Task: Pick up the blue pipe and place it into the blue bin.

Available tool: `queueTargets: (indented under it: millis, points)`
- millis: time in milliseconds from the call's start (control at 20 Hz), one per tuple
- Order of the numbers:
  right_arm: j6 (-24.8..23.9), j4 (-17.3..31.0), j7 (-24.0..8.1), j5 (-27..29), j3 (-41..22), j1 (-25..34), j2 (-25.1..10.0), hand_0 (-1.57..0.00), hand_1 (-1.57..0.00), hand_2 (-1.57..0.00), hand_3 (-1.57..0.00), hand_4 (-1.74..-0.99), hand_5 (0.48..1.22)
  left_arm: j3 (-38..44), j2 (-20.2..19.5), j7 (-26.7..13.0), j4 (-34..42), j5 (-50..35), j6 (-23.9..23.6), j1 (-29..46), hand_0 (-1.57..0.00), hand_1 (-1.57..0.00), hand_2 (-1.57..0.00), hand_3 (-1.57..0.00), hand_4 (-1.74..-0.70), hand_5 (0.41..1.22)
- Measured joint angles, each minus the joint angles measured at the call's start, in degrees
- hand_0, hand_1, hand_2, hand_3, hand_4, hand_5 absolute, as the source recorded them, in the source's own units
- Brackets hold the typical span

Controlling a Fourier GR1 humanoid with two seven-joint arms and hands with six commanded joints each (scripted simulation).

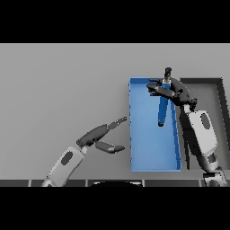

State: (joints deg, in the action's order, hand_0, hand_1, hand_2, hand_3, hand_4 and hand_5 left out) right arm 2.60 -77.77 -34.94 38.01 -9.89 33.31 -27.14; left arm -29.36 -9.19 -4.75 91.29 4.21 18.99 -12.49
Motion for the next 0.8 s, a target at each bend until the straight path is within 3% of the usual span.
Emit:
queueTargets:
  millis: [50,100,150,250,350,400,500,600,800]
  points:
    - [0.13,0.17,0.0,-0.16,-1.73,-1.16,-0.47,-1.57,-1.57,-1.57,-1.57,-1.591,1.114,-0.23,-0.09,0.58,0.63,0.19,-0.21,0.52,0.0,0.0,0.0,0.0,-0.88,0.46]
    - [-0.76,1.49,0.0,1.02,-4.41,-1.28,-2.23,-1.57,-1.57,-1.57,-1.33,-1.599,1.11,-0.59,-0.12,0.7,0.82,0.27,-0.06,1.03,0.0,0.0,0.0,0.0,-0.89,0.457]
    - [-1.85,2.98,0.0,2.91,-7.23,-1.07,-3.96,-1.56,-1.46,-1.39,-1.12,-1.547,1.133,-0.72,-0.16,-0.02,1.22,0.24,-0.01,1.08,0.0,0.0,0.0,0.0,-0.89,0.455]
    - [-5.31,7.11,0.0,9.81,-15.0,1.05,-7.65,-1.04,-0.93,-0.89,-0.72,-1.455,1.164,-0.32,-0.21,-0.28,0.43,0.11,0.17,0.48,0.0,0.0,0.0,0.0,-0.89,0.454]
    - [-8.75,9.23,0.01,17.09,-23.17,3.61,-11.18,-0.67,-0.6,-0.57,-0.46,-1.338,1.157,-0.51,-0.16,0.0,0.72,0.21,0.06,0.86,0.0,0.0,0.0,0.0,-0.89,0.454]
    - [-9.11,9.18,0.0,19.85,-25.58,4.4,-12.33,-0.53,-0.48,-0.46,-0.37,-1.285,1.141,-0.6,-0.35,-0.09,1.32,0.41,-0.22,1.34,0.0,0.0,0.0,0.0,-0.89,0.453]
    - [-6.79,9.2,0.0,20.62,-30.47,6.22,-14.4,-0.34,-0.31,-0.29,-0.23,-1.208,1.028,-0.33,-0.05,-1.3,0.89,0.04,-0.04,0.38,0.0,0.0,0.0,0.0,-0.89,0.452]
    - [-6.13,8.67,-0.01,17.68,-33.03,7.07,-14.95,-0.22,-0.19,-0.19,-0.15,-1.165,0.924,-0.62,-0.33,-0.27,1.19,0.19,0.1,1.08,0.0,0.0,0.0,0.0,-0.89,0.453]
    - [-4.82,10.28,1.91,11.01,-36.63,8.53,-14.87,-0.09,-0.08,-0.08,-0.06,-1.126,0.794,-0.41,0.1,-0.95,0.79,0.03,-0.08,0.58,0.0,0.0,0.0,0.0,-0.9,0.453]
